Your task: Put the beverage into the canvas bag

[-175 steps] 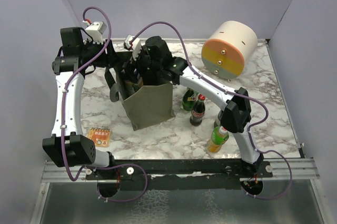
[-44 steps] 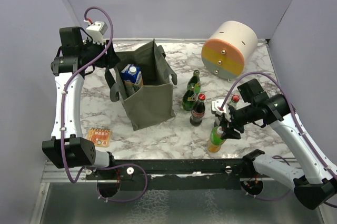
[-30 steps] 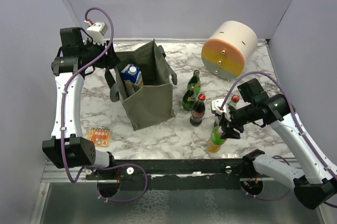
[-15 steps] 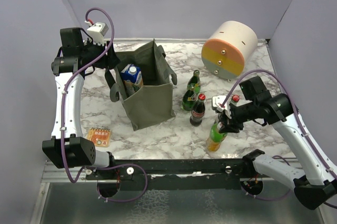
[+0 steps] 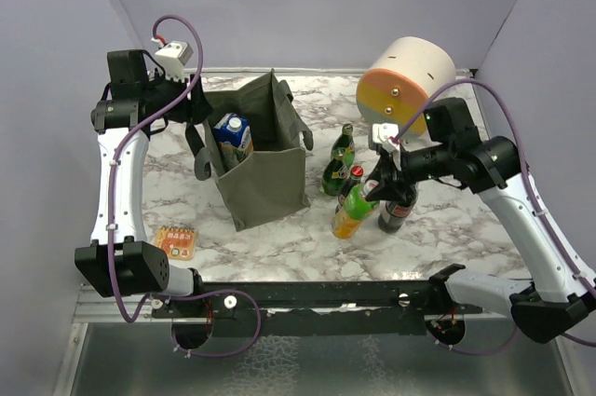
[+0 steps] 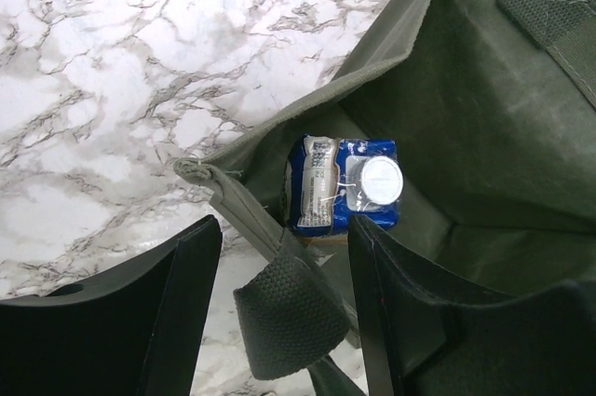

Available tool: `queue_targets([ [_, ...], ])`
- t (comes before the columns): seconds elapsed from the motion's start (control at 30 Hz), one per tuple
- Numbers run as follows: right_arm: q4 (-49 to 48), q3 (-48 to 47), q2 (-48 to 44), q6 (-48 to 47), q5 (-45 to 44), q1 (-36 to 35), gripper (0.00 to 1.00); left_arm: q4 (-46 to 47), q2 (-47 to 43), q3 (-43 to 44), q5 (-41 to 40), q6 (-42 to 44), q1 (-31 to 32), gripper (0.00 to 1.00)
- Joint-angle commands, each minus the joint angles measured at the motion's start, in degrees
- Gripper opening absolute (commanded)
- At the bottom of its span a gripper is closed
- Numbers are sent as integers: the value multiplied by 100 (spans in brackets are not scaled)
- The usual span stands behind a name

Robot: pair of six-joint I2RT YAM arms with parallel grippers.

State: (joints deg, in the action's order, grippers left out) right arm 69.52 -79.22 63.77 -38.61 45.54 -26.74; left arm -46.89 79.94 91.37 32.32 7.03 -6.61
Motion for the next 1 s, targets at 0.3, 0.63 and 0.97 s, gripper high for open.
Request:
queue_targets([
  [0.3, -2324, -2012, 853, 2155, 684, -739, 1, -30, 199, 328, 143, 138, 30, 69],
  [0.63, -3218, -3727, 1783, 3073, 512, -884, 1, -104, 295, 597, 109, 248, 35, 70],
  [0.97, -3918, -5317, 3053, 3466, 54, -969, 1, -89, 284, 575, 102, 256, 33, 70],
])
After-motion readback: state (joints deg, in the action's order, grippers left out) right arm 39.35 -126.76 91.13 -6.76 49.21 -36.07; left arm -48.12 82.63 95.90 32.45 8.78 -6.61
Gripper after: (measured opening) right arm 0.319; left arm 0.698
